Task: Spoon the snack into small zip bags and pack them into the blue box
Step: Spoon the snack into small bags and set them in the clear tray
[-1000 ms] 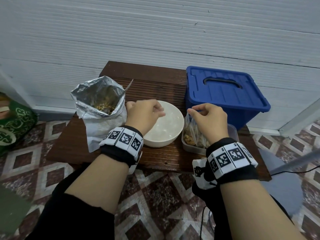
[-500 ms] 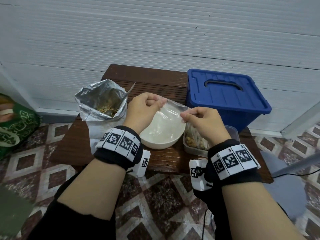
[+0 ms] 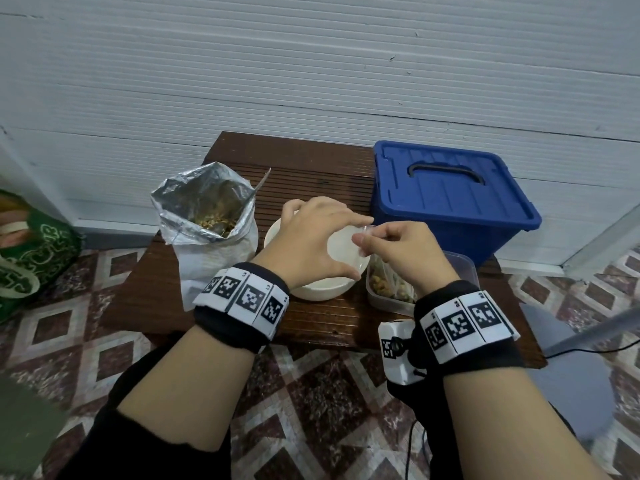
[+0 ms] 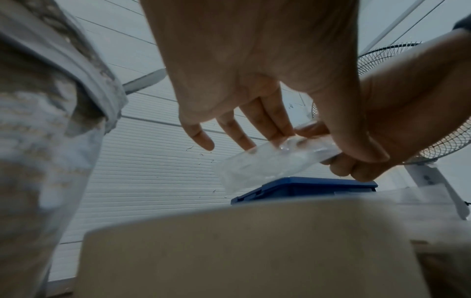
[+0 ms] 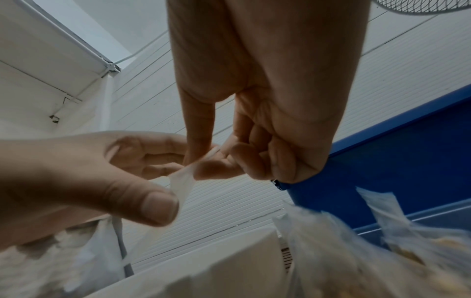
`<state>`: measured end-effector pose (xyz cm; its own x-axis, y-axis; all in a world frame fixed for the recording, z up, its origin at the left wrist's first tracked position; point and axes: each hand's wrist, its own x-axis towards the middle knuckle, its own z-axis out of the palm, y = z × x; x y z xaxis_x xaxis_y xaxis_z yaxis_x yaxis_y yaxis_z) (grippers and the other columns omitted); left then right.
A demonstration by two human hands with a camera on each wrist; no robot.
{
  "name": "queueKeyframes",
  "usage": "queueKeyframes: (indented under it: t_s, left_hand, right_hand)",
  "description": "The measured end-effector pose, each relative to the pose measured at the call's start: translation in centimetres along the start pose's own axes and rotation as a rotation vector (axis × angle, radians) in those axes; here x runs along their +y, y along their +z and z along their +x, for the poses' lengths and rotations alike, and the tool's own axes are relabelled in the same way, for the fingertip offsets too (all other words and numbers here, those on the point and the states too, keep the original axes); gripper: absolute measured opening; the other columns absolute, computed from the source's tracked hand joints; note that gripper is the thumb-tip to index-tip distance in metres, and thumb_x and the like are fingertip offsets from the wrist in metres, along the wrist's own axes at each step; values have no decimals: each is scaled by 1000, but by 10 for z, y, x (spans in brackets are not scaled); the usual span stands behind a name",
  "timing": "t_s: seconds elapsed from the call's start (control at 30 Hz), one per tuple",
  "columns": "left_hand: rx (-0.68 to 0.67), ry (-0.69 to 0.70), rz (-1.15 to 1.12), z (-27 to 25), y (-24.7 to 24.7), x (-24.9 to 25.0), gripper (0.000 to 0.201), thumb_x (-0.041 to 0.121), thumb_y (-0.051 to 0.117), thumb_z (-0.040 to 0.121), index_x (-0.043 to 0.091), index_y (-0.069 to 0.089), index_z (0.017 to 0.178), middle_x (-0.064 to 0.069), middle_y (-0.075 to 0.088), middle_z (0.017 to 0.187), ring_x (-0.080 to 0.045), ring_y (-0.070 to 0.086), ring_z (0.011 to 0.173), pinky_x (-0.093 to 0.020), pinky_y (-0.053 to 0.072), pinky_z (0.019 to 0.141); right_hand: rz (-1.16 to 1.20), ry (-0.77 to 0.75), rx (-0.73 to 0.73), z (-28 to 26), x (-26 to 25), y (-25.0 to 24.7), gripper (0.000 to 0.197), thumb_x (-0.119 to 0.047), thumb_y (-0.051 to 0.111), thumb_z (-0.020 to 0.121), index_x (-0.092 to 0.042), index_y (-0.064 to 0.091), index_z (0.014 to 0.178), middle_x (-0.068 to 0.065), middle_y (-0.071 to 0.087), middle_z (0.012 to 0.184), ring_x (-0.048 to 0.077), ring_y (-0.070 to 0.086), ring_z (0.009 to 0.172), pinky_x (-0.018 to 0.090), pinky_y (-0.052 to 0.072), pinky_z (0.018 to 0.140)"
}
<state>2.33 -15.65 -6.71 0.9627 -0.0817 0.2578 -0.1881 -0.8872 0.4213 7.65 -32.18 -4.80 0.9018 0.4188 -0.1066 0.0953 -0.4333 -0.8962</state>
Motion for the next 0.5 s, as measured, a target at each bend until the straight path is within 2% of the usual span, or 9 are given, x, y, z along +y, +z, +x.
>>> queueKeyframes:
  t_s: [0.1,0.23,0.3,0.4,0.5]
  left_hand:
    - [70,-10,-62,-1,0,0,67,62,78,62,42,57,123,23,56,122,-2,38,126,-34,16,103]
    - [160,-17,-135,-2,1,-2,57,62,76,64,39,63,114,26,59,107,-3,49,117,-40,25,103]
    - [207,-14,-187,-1,2,-5,55,68,69,64,37,67,110,25,63,102,-1,54,111,-45,31,102]
    - [251,-34,-234,1,2,-9,46,68,63,67,37,71,100,28,65,91,2,59,102,-50,39,98]
    - [275,-83,-273,2,3,-10,41,65,67,68,36,73,96,27,67,89,3,61,99,-50,40,99]
  right_hand:
    - [14,4,18,-1,-2,0,27,-36,67,85,-12,72,75,-4,69,77,3,60,84,18,38,70]
    - [71,51,51,-1,-6,-1,32,-43,56,91,-17,74,86,-5,70,71,2,58,79,25,40,78]
    - [70,55,65,-1,-6,-1,35,-46,52,92,-20,74,90,-6,71,72,0,54,75,28,41,84]
    - [87,43,87,-2,-6,-1,34,-46,51,93,-20,73,93,-5,72,74,1,54,78,34,41,95]
    - [81,24,89,-2,-6,0,30,-43,54,92,-19,72,95,-4,72,80,1,54,77,37,43,97]
